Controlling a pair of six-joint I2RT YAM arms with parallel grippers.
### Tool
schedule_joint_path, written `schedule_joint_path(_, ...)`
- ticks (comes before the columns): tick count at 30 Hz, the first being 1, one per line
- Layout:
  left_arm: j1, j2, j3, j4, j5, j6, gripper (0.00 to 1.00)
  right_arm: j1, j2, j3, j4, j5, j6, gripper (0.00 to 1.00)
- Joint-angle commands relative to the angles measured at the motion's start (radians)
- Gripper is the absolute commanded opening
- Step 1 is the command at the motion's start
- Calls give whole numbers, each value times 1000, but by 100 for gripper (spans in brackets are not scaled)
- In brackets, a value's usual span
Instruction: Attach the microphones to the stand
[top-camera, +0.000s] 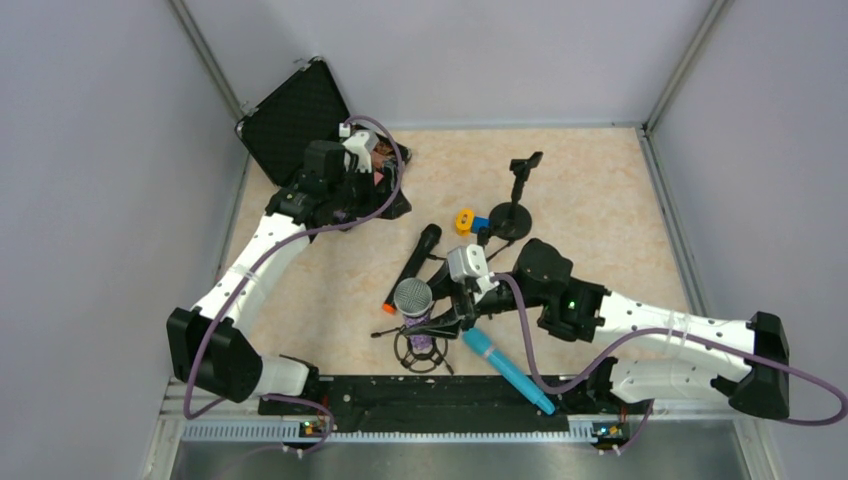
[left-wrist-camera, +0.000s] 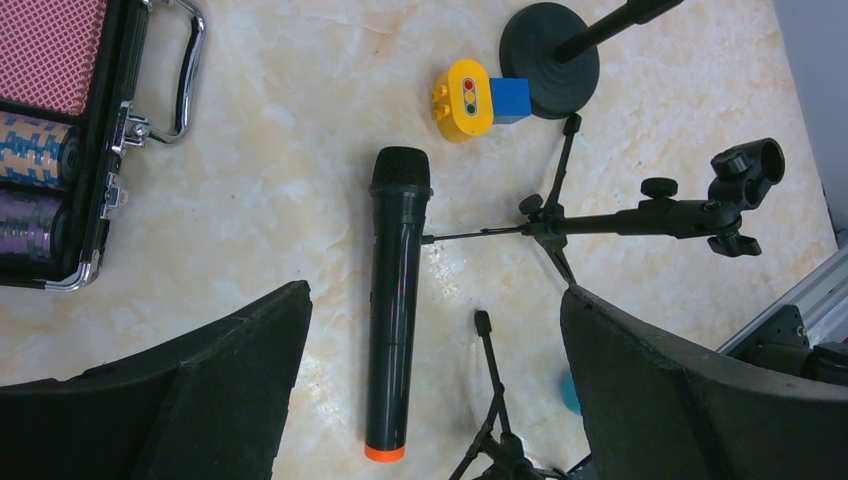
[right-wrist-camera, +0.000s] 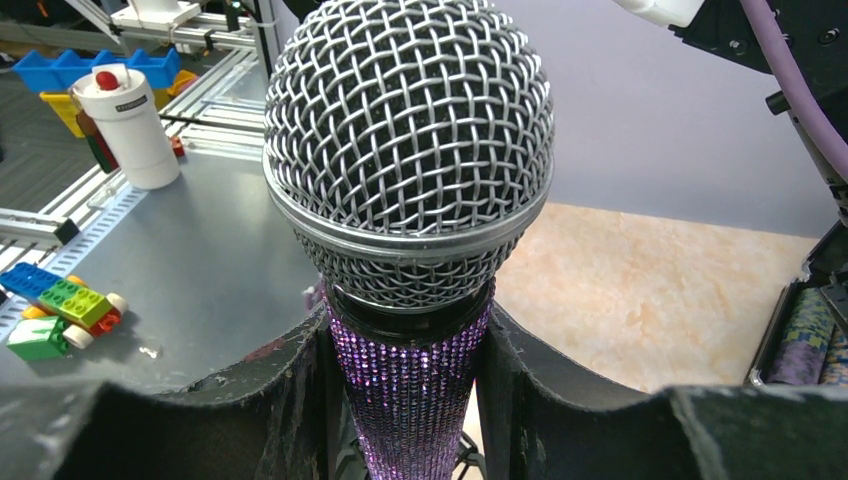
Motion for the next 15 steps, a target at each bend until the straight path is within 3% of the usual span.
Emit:
schedule_joint_path(1,2,-11,4,5,-5,16,99,17,4,10,-7,10,-91,0)
schedule_joint_path(15,2,-3,10,2,10,16,99,85,18,5,-56,47,-143,0)
